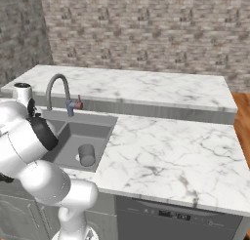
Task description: Move any existing items from the left basin to the right basin for drying. Then move the mug from the counter to the left basin of the sink for washing.
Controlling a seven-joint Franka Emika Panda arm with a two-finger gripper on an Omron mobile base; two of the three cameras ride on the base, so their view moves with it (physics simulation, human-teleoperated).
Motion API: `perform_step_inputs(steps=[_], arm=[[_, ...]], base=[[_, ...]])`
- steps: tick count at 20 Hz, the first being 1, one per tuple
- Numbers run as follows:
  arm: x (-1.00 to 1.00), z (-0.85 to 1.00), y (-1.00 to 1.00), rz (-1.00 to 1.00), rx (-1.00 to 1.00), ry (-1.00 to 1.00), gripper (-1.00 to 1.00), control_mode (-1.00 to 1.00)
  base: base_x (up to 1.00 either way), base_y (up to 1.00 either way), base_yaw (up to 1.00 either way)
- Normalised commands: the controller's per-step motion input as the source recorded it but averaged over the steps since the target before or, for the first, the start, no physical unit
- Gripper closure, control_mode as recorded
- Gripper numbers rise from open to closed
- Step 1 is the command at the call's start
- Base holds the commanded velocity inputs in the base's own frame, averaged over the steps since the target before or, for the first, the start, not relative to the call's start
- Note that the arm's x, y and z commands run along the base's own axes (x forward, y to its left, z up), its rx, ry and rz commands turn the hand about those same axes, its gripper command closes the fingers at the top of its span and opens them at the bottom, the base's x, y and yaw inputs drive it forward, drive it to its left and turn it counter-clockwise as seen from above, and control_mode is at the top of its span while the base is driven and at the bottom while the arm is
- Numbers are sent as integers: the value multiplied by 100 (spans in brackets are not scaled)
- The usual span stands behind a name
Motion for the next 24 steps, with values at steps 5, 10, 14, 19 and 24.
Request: perform_step_inputs(steps=[5, 10, 14, 19, 24], arm=[[9, -33, 20, -14, -1, -3, 100, -100], [13, -30, 5, -12, 0, 0, 100, -100], [20, -42, 10, -10, 0, 0, 100, -100], [18, -28, 24, -5, -1, 0, 100, -100], [9, -22, 18, -1, -2, 1, 100, -100]], base=[[0, 0, 0], [0, 0, 0], [0, 0, 0], [0, 0, 0], [0, 0, 0]])
